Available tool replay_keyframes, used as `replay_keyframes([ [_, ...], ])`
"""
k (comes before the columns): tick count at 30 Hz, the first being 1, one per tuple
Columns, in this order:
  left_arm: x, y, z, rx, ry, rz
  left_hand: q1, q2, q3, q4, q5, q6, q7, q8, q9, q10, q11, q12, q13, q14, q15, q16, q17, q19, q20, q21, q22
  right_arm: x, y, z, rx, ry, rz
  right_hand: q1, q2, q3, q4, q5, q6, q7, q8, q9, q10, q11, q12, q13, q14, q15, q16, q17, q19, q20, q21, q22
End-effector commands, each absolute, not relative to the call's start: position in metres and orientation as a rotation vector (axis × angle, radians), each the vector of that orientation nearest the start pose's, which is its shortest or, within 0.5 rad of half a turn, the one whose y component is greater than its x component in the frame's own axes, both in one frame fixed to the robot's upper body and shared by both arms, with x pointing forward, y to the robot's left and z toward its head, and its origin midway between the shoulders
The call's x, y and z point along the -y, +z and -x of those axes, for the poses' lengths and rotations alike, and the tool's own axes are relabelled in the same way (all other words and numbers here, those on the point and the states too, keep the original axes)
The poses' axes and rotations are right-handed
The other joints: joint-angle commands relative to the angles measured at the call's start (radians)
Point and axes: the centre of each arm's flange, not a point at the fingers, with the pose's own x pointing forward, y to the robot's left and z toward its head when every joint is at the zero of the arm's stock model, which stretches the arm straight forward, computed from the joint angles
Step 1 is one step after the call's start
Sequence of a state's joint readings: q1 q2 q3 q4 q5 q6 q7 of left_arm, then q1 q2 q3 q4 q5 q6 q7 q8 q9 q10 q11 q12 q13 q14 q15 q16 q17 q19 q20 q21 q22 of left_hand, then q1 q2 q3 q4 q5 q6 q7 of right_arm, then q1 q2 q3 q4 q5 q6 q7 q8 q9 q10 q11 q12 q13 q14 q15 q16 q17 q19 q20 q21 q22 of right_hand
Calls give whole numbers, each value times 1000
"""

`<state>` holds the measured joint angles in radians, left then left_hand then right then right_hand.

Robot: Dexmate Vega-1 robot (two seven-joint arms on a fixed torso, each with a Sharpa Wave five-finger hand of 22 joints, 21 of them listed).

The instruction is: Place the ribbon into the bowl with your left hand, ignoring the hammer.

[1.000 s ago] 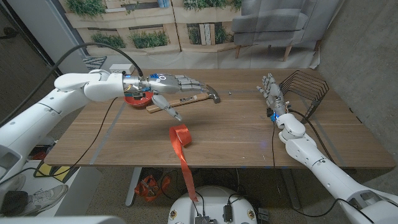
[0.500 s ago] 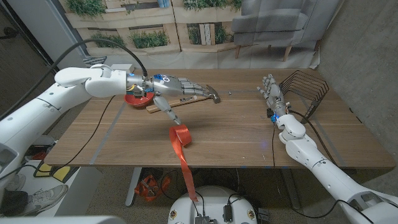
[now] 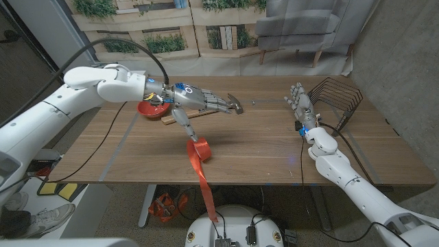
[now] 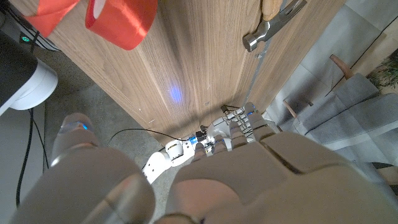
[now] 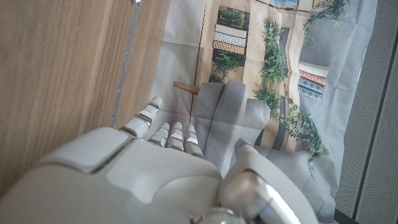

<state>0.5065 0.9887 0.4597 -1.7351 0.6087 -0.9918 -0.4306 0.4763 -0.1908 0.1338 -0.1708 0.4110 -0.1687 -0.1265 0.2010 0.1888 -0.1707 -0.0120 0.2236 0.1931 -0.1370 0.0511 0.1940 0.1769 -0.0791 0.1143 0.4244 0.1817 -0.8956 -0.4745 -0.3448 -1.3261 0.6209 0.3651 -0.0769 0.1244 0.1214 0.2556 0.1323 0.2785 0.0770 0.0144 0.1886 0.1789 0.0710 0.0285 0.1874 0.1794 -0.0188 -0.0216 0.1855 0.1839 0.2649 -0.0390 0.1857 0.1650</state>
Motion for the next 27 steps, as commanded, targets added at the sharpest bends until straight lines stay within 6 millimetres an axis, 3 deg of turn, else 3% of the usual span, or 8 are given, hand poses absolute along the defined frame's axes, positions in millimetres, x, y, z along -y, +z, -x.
replay_keyframes([
  [1,-199,93,-471,1186,-811,-2262,25,1,-20,-2,13,-69,5,8,3,-7,2,-3,2,2,0,-3,3,12,1,-8,0,294,-40,-639,656,106,-99,-5,5,9,0,1,5,1,2,5,4,-3,4,5,3,-2,5,1,13,0,5,4],
  [6,-198,93,-468,1168,-834,-2292,44,4,-38,-1,24,-53,4,14,4,2,3,-1,2,5,0,-3,3,16,0,-14,0,293,-40,-639,654,106,-107,-5,5,10,0,1,5,0,2,5,4,-4,4,5,3,-3,5,1,12,0,4,4],
  [14,-195,90,-460,1134,-857,-2378,78,8,-66,0,40,-42,4,14,5,4,-19,-2,2,6,-2,-4,2,22,1,-25,1,291,-42,-639,650,109,-111,-5,5,10,0,1,5,1,2,5,5,-5,4,5,4,-2,5,1,13,-2,5,4],
  [27,-198,85,-455,1090,-817,-2509,151,34,-73,1,46,-46,-18,10,6,0,-25,-6,2,1,-15,-7,2,31,-13,-37,2,289,-44,-639,649,109,-108,-6,5,11,0,1,4,1,2,5,4,-5,4,5,4,-2,5,1,14,-2,5,4],
])
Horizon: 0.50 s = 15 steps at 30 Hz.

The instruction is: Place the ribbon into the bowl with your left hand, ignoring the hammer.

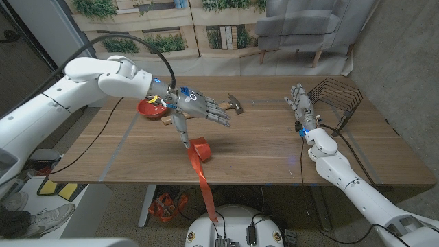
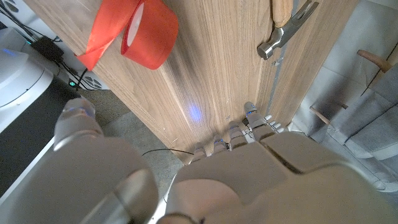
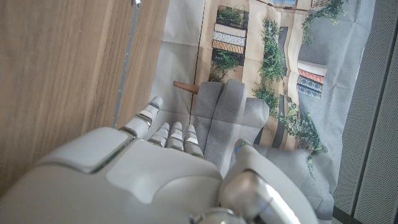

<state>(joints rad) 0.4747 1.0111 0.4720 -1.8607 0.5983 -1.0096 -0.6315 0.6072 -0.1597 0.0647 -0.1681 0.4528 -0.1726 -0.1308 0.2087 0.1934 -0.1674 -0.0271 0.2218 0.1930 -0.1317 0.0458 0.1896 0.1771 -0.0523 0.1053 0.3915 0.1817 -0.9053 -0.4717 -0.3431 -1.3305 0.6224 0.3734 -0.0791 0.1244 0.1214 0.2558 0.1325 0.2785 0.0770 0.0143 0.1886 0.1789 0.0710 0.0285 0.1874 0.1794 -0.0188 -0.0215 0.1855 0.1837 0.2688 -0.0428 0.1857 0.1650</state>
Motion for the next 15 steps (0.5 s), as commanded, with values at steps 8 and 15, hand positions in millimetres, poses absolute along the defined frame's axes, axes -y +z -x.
replay_keyframes([
  [8,-201,81,-455,-1233,947,3024,85,23,-2,1,1,-49,-14,0,2,-10,-21,-9,2,-9,-9,-4,1,10,-1,-15,2,289,-44,-638,649,107,-105,-7,4,11,0,0,4,0,2,5,5,-5,4,5,4,-3,5,2,11,2,5,4],
  [15,-203,75,-456,-1159,888,3013,128,32,-1,3,-3,-52,-35,0,2,10,-45,-2,3,-9,-29,-4,0,19,-23,-22,3,289,-45,-638,645,102,-111,-8,5,12,1,0,5,0,2,6,5,-5,4,5,4,-3,5,2,11,2,5,4],
])
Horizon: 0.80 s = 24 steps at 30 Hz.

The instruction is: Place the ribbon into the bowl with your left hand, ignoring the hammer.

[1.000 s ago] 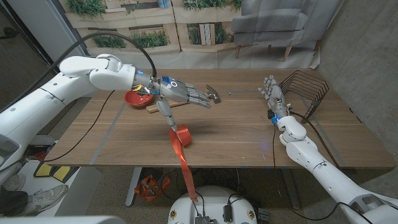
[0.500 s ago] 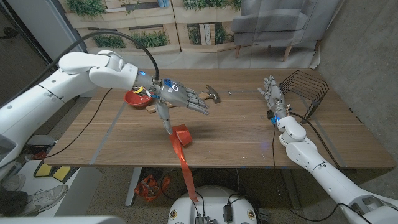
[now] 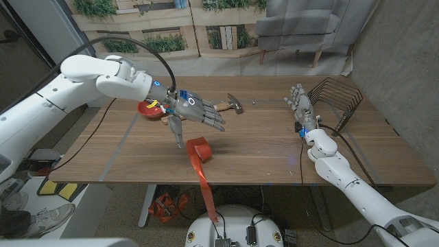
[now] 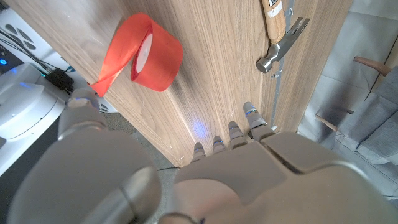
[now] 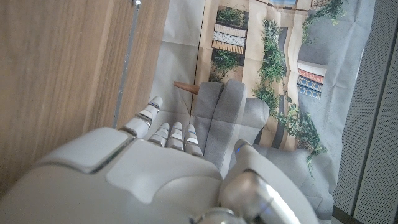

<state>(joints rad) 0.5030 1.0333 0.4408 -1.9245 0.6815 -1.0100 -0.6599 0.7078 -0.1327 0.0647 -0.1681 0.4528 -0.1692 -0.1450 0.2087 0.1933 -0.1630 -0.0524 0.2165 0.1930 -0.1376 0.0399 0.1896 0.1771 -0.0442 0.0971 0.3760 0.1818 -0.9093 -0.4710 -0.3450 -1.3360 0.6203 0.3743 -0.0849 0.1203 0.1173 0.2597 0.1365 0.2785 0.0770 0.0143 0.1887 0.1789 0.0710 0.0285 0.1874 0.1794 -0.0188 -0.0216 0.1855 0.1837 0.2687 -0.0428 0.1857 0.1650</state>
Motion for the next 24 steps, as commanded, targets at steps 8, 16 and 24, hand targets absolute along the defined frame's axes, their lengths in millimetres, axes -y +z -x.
replay_keyframes([
  [8,-201,73,-458,-1116,862,3017,101,27,10,4,-8,-83,-53,-1,3,-11,-35,-7,4,-16,-42,-7,0,14,-41,-21,3,290,-46,-637,646,97,-113,-4,9,8,-3,0,4,0,2,6,6,-5,4,5,5,-3,5,2,11,2,5,4],
  [16,-199,68,-461,-1108,855,3005,153,34,11,10,-20,-92,-45,6,3,-16,-36,-9,6,-23,-35,-6,-1,14,-35,-36,4,292,-48,-635,646,92,-112,-5,8,8,-3,-1,4,1,2,6,6,-5,4,5,5,-3,5,2,12,2,5,4],
  [24,-197,62,-463,-1102,838,2988,175,43,14,14,-25,-76,-55,16,3,-20,-41,-11,6,-23,-41,-6,-1,19,-42,-41,4,293,-48,-635,646,94,-113,-5,8,9,-3,-1,3,1,2,6,6,-5,4,5,6,-1,5,2,13,3,5,4],
])
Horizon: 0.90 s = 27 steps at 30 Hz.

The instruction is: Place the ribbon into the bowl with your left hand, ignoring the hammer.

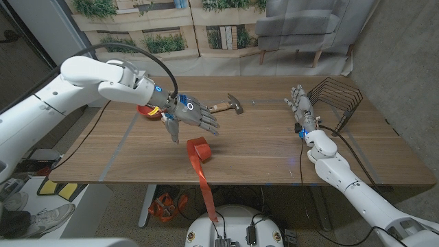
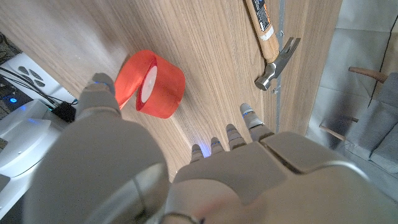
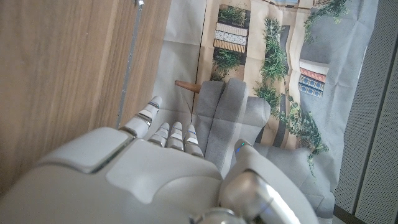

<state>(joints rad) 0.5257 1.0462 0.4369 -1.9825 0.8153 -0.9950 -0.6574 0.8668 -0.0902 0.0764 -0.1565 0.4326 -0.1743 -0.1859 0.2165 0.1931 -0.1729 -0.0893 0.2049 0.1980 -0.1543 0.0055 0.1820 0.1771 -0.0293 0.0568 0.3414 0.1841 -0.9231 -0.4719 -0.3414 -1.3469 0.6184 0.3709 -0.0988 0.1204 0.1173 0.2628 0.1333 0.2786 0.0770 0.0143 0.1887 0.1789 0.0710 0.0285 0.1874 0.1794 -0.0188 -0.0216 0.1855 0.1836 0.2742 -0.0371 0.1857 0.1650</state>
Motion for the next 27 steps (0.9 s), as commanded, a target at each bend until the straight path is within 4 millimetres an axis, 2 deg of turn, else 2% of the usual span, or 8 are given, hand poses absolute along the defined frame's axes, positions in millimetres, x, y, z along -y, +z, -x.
replay_keyframes([
  [1,-197,62,-463,-1103,837,2986,18,1,2,2,-5,-69,-14,9,3,-9,-5,1,1,-7,-6,2,-1,4,-2,-7,2,293,-48,-635,647,96,-108,-6,8,6,0,-1,4,1,2,6,6,-4,4,5,6,-1,5,2,7,-2,5,4],
  [6,-195,58,-464,-1107,834,2975,27,5,2,4,-8,-67,-13,12,3,-9,-13,1,1,-8,-6,1,-1,6,-2,-10,2,294,-47,-634,648,96,-104,-6,7,6,0,-1,4,2,2,6,8,-4,5,5,6,-2,5,2,8,-2,5,4],
  [12,-196,54,-466,-1104,829,2971,38,10,3,6,-13,-63,-13,16,3,-7,0,1,1,-7,-8,2,-1,7,-2,-14,3,294,-47,-634,645,94,-104,-6,7,6,0,-1,4,2,2,6,7,-4,4,5,6,-1,5,1,8,-3,5,4],
  [13,-196,54,-467,-1106,825,2968,41,12,3,8,-14,-63,-13,16,3,-8,-12,1,2,-7,-7,2,-1,7,-2,-16,3,294,-47,-635,644,94,-106,-6,7,6,0,-1,4,2,2,6,7,-3,4,5,6,-2,5,1,8,-3,5,4],
  [16,-197,53,-469,-1107,817,2968,45,14,2,9,-17,-60,-14,18,3,-6,-8,2,2,-6,-9,3,-1,10,-2,-17,3,294,-47,-635,645,95,-100,-6,7,7,0,-1,4,2,2,6,7,-3,4,5,6,-2,5,1,8,-2,5,4],
  [17,-197,52,-470,-1108,815,2967,47,16,3,9,-18,-57,-15,20,3,-8,-17,1,2,-6,-10,3,-1,11,-3,-17,3,294,-48,-635,642,93,-106,-5,7,7,0,-1,4,3,2,6,8,-3,4,5,6,-2,5,1,8,-2,5,4],
  [19,-197,51,-471,-1108,808,2966,50,18,2,11,-20,-57,-13,20,3,-4,-8,2,2,-5,-9,3,-1,12,-2,-19,3,294,-48,-635,639,92,-107,-5,7,7,-1,-1,4,2,2,6,7,-4,4,5,6,-2,5,1,8,-2,5,4],
  [27,-198,47,-477,-1111,820,2965,64,26,1,14,-29,-44,-14,28,3,-1,-9,3,1,-3,-10,3,-1,18,-3,-24,3,294,-48,-638,637,94,-100,-5,6,7,-1,-1,3,2,2,6,7,-4,4,5,5,-2,5,1,8,-2,5,4],
])
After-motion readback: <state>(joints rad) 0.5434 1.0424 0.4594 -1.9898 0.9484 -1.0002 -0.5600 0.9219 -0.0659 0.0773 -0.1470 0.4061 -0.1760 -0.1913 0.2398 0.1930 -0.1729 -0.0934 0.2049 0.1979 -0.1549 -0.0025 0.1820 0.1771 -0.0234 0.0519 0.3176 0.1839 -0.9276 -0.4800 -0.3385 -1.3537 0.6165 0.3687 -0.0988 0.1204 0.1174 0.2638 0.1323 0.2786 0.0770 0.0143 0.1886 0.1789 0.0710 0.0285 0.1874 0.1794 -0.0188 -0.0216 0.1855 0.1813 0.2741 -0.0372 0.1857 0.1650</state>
